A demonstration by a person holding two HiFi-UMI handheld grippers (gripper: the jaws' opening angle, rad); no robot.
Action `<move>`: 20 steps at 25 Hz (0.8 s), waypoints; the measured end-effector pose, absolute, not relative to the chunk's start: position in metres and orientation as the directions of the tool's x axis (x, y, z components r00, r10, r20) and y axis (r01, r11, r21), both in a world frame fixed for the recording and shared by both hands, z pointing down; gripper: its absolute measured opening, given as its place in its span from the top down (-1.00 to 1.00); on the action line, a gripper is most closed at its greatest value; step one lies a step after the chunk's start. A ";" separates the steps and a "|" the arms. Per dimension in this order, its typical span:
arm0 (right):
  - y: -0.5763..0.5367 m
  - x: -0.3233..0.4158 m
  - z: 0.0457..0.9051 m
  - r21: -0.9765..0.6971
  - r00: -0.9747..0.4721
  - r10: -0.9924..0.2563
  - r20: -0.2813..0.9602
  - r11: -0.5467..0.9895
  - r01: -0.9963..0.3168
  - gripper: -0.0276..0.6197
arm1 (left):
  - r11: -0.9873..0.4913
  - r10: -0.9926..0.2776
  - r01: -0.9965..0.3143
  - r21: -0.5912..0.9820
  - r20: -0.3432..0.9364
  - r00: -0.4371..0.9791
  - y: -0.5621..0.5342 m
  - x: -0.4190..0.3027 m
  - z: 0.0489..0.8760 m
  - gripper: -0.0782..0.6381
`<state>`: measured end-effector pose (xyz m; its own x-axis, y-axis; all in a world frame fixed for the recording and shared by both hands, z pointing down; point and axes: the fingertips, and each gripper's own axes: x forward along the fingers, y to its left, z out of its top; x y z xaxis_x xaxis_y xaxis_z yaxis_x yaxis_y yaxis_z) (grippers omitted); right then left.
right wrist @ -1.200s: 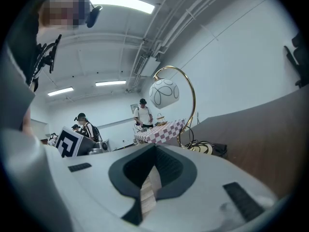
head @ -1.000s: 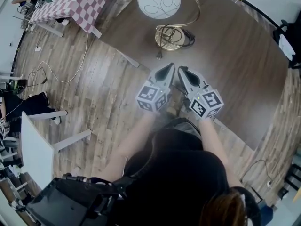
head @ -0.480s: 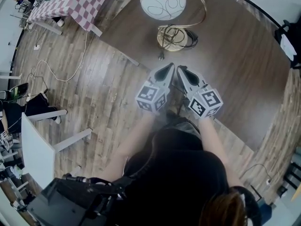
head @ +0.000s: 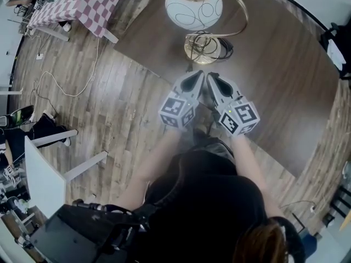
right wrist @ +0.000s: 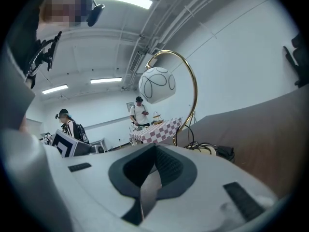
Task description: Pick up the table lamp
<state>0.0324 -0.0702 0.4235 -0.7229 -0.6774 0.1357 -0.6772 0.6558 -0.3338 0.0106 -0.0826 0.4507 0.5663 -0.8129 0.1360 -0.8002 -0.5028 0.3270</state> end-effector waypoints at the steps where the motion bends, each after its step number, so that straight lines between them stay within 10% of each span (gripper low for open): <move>1: -0.072 0.032 0.424 -0.334 -0.720 -0.679 0.139 0.653 -0.680 0.90 | -0.503 -0.813 -0.800 0.328 0.137 0.567 -0.084 0.010 0.451 0.78; 20: -0.117 0.007 0.447 -0.387 -0.720 -0.673 0.170 0.626 -0.677 0.90 | -0.507 -0.805 -0.805 0.308 0.167 0.570 -0.135 -0.013 0.472 0.78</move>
